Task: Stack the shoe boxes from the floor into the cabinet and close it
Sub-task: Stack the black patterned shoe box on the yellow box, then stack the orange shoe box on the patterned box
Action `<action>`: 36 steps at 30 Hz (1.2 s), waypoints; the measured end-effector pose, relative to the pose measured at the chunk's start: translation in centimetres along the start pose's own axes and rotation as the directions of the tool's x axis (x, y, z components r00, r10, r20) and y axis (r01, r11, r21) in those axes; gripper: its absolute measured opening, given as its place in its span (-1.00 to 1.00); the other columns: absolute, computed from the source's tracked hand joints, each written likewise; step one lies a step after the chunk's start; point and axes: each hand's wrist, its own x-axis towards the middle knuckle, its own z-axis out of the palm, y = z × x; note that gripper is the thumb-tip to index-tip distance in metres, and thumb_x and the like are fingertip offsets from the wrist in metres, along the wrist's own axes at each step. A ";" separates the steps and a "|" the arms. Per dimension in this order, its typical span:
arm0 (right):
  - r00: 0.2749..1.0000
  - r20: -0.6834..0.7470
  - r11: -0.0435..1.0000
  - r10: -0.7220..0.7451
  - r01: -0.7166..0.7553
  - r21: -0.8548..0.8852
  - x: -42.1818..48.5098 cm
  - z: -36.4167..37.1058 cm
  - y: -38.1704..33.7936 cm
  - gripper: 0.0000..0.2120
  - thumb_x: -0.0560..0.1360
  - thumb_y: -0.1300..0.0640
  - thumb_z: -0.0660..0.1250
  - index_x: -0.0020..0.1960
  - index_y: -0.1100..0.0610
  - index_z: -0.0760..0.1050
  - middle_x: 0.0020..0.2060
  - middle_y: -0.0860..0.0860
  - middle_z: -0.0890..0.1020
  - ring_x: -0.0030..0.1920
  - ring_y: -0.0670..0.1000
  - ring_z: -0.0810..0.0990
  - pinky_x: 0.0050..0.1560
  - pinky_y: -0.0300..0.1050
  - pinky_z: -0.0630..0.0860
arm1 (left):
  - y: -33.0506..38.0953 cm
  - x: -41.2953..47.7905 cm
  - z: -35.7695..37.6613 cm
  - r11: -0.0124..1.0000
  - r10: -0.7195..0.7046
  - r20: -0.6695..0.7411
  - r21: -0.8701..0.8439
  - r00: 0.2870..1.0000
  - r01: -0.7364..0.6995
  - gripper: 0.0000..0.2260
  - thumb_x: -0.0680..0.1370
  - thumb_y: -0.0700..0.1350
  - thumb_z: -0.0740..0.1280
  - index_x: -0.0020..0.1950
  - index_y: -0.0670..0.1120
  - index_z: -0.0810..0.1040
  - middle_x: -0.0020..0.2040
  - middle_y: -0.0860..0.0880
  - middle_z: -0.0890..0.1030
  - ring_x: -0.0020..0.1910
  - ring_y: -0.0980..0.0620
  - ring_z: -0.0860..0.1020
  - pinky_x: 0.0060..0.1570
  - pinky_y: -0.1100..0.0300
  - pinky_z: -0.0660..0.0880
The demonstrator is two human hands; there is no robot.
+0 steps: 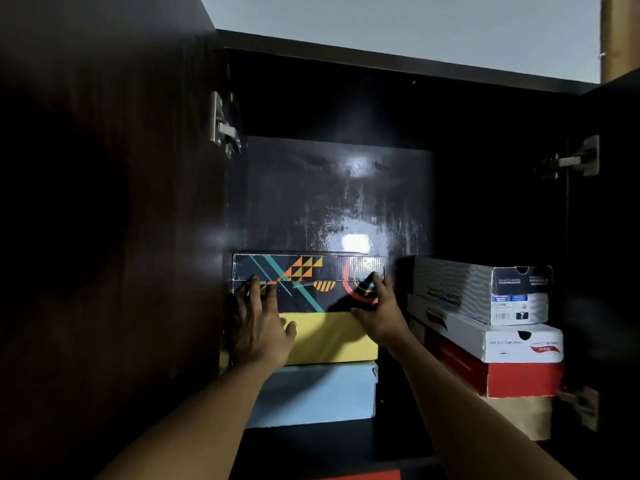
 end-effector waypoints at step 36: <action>0.794 -0.151 0.687 0.589 -0.590 -0.424 -39.6 -24.5 4.6 -0.12 0.52 -0.08 0.41 0.63 0.05 -0.06 0.51 0.14 0.22 0.47 0.15 0.33 0.42 -0.04 0.34 | 20.3 -30.2 -2.0 0.841 0.536 0.606 -0.440 0.588 -0.314 -0.48 0.51 0.19 0.36 0.37 -0.04 0.41 0.33 -0.03 0.41 0.31 -0.11 0.47 0.21 0.01 0.50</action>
